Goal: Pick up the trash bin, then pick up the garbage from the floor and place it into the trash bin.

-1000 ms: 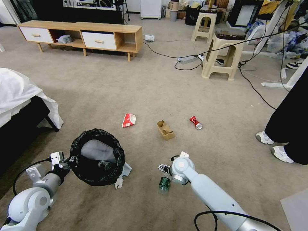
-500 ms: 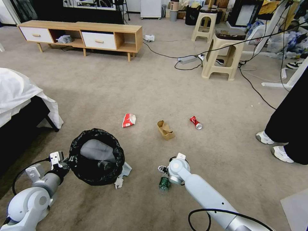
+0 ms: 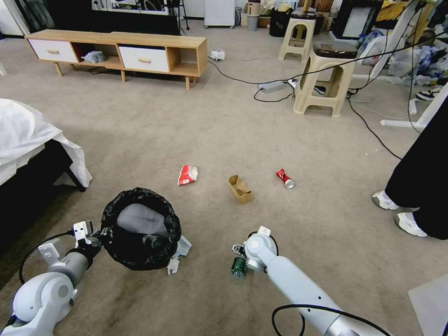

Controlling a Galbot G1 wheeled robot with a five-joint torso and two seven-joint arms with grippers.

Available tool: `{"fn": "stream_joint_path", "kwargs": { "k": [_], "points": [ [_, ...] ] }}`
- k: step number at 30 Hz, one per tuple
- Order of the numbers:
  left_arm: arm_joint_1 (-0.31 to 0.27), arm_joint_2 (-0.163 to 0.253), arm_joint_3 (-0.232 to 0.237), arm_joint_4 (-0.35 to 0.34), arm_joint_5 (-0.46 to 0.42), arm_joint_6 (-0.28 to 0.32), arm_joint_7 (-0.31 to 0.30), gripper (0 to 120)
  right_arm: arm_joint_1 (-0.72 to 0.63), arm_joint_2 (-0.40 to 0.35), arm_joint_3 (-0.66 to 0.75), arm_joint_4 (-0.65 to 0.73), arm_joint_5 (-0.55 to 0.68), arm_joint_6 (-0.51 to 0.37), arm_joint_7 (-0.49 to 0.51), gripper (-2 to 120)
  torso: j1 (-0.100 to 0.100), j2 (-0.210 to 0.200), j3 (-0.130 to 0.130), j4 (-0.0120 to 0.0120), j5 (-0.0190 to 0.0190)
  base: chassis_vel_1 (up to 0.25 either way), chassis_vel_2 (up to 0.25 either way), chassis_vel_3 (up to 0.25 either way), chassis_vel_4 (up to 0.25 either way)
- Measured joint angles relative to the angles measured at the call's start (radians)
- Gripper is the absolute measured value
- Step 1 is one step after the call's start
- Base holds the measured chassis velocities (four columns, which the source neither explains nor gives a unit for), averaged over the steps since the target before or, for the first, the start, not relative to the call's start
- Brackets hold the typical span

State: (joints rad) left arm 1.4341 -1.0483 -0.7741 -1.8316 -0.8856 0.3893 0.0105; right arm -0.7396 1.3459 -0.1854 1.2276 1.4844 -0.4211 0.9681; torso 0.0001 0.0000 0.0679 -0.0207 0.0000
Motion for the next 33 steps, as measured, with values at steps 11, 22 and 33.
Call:
{"fn": "stream_joint_path", "kwargs": {
  "k": [11,22,33],
  "points": [
    [0.007,-0.001,-0.010,0.001,0.001,-0.001,0.005,1,-0.001,0.012,-0.006,-0.009,-0.006,-0.010,0.001,73,0.000,0.000,0.000,0.0000,0.0000,0.000,0.000,0.000,0.000],
    [0.010,-0.004,-0.012,-0.004,0.001,-0.002,0.005,1,-0.001,0.016,-0.011,-0.004,-0.008,-0.010,0.011,36,0.000,0.000,0.000,0.0000,-0.0001,0.000,0.000,0.000,0.000],
    [0.006,-0.003,-0.001,-0.013,0.002,-0.002,0.002,1,-0.001,-0.004,-0.031,0.050,0.016,-0.004,0.048,22,0.000,0.000,0.000,0.0001,0.0001,0.000,0.000,0.000,0.000]
  ]
}}
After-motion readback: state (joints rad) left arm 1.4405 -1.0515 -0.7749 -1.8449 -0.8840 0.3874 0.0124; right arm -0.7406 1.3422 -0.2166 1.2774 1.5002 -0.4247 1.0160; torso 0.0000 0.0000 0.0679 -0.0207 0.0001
